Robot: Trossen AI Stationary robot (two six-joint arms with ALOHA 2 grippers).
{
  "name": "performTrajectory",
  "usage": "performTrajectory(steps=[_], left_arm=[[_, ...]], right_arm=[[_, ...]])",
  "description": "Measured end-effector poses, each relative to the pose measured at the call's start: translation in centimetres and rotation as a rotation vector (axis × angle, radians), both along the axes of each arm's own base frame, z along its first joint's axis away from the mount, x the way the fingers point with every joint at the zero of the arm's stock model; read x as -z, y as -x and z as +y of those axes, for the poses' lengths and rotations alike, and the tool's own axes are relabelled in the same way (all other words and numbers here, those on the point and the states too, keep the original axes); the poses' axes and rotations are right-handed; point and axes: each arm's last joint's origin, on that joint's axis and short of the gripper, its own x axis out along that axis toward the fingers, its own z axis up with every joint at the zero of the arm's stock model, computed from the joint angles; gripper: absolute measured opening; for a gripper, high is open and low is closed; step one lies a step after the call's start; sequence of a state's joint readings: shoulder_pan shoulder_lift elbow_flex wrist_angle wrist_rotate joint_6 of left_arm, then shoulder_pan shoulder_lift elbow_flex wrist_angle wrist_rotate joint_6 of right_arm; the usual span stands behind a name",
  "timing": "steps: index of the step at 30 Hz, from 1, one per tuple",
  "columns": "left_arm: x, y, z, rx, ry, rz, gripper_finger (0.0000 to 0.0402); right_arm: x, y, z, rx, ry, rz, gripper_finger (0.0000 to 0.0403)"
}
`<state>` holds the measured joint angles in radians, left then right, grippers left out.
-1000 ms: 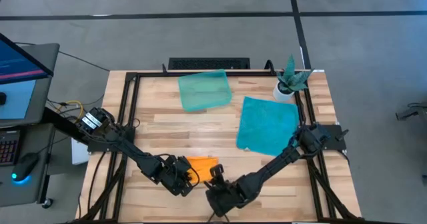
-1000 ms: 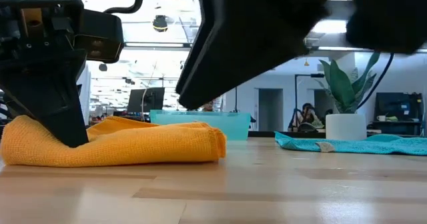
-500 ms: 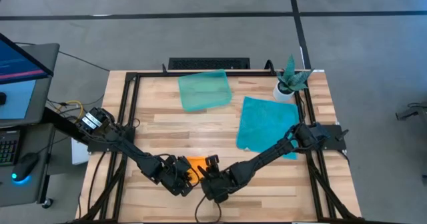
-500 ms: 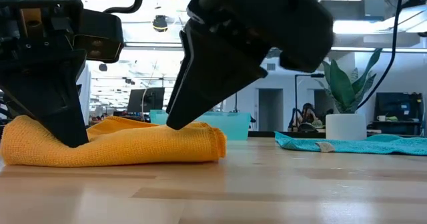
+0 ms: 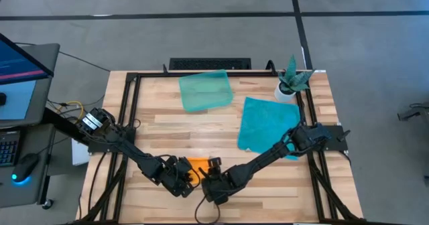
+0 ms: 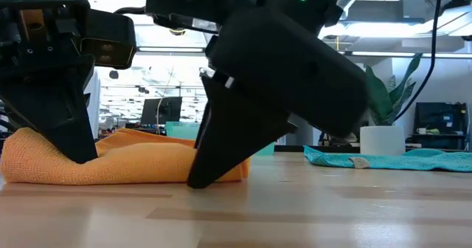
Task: Roll microfiber towels into tight, uniform cylinder then place into a basket
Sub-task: Roll the yellow microfiber towel
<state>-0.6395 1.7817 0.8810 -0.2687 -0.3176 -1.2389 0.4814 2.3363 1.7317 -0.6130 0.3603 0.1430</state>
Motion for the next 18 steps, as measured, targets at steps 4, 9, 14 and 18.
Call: performTrajectory(steps=[4,9,14,18], left_arm=[[0.0,0.0,0.0,0.027,-0.014,0.002,0.0116],[0.0,0.0,0.0,0.065,-0.031,0.004,0.0116],[-0.4,0.2,-0.1,0.116,-0.070,-0.016,0.0116],[-1.3,0.7,-0.3,0.158,-0.117,-0.046,0.0116]], right_arm=[[0.1,-0.1,-0.3,0.042,-0.016,0.003,0.0149],[0.3,0.2,0.1,0.038,0.009,0.003,0.0059],[0.3,0.3,0.2,0.054,-0.003,0.003,0.0016],[0.3,0.3,0.1,0.084,-0.050,0.012,0.0038]])
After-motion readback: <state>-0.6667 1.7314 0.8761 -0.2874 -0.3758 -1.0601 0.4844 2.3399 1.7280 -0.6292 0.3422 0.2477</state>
